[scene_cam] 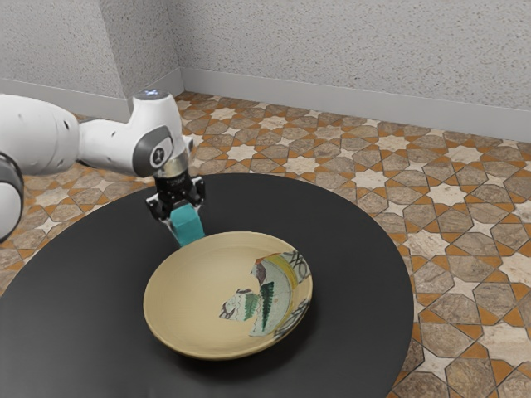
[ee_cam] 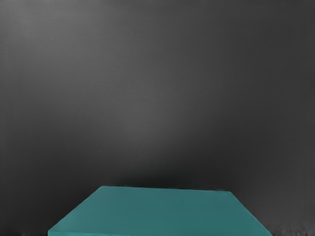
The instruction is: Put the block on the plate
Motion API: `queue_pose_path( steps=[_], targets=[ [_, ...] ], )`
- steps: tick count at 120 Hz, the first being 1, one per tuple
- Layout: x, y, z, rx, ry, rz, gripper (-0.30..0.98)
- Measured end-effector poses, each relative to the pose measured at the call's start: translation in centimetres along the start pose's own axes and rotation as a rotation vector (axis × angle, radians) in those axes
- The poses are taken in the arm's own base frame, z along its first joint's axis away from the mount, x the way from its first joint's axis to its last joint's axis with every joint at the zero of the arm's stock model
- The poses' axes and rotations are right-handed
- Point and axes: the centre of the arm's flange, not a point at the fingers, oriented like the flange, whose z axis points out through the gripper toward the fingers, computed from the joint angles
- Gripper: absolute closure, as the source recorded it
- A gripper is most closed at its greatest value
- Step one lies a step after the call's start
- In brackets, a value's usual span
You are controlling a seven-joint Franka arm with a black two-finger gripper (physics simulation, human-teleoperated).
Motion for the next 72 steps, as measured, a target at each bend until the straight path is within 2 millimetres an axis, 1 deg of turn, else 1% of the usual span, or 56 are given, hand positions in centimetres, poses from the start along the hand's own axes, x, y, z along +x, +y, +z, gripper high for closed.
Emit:
queue_pose_path(
  steps=[7, 13, 21, 27, 33, 38, 51, 57, 61, 72],
  targets=[
    [-0.8, -0.4, -2.2, -0.012, 0.001, 0.008, 0.31],
    [-2.3, -0.2, -4.3, -0.028, -0.003, 0.030, 0.31],
    [-5.4, 0.9, -6.7, -0.046, -0.014, 0.081, 0.30],
    [-8.1, 1.6, -7.3, -0.040, -0.033, 0.124, 0.30],
    [-10.9, 2.2, -7.1, -0.024, -0.055, 0.165, 0.30],
    [-13.1, 2.3, -6.2, 0.000, -0.075, 0.195, 0.30],
    [-17.1, 1.9, -4.6, 0.046, -0.111, 0.240, 0.30],
    [-18.6, 1.6, -3.4, 0.067, -0.126, 0.253, 0.30],
    [-19.3, 1.4, -2.7, 0.076, -0.132, 0.258, 0.28],
    [-20.0, 1.3, -2.0, 0.078, -0.136, 0.255, 0.18]
  ],
)
